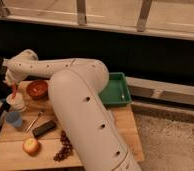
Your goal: Place pepper in paper cup
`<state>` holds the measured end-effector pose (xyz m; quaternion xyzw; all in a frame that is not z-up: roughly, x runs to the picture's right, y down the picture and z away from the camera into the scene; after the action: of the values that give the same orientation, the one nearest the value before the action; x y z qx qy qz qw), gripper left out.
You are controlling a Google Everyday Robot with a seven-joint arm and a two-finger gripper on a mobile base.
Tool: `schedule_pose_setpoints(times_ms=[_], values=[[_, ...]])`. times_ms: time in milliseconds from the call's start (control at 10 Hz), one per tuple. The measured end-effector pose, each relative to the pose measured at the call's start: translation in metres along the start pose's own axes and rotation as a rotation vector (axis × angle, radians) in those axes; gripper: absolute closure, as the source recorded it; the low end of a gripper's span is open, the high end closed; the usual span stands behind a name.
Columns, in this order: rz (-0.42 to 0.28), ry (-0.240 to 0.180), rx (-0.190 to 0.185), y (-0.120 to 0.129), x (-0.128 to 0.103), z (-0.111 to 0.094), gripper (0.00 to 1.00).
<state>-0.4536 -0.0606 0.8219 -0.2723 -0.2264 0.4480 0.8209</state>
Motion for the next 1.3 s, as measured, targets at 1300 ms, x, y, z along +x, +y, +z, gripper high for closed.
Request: schedule_pose_setpoints(times_ms=[1300], values=[[0.006, 0.069, -0.043, 0.03, 0.031, 0.007, 0.4]])
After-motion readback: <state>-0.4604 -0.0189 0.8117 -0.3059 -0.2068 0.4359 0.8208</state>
